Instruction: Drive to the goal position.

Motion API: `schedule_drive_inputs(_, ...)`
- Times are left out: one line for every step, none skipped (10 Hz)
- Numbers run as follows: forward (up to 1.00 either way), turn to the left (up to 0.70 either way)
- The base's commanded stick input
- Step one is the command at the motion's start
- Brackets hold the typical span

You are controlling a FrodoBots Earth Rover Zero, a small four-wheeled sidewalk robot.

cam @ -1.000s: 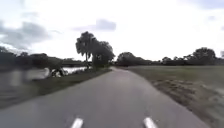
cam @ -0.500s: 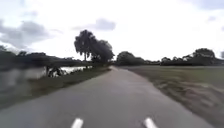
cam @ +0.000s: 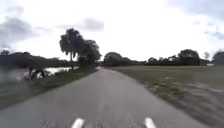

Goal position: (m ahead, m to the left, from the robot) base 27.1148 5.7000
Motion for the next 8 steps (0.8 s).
schedule_drive_inputs(0.85,0.0)
schedule_drive_inputs(0.85,0.0)
schedule_drive_inputs(0.85,0.0)
schedule_drive_inputs(0.85,0.0)
schedule_drive_inputs(0.85,0.0)
schedule_drive_inputs(0.85,0.19)
schedule_drive_inputs(0.85,0.34)
schedule_drive_inputs(0.85,0.34)
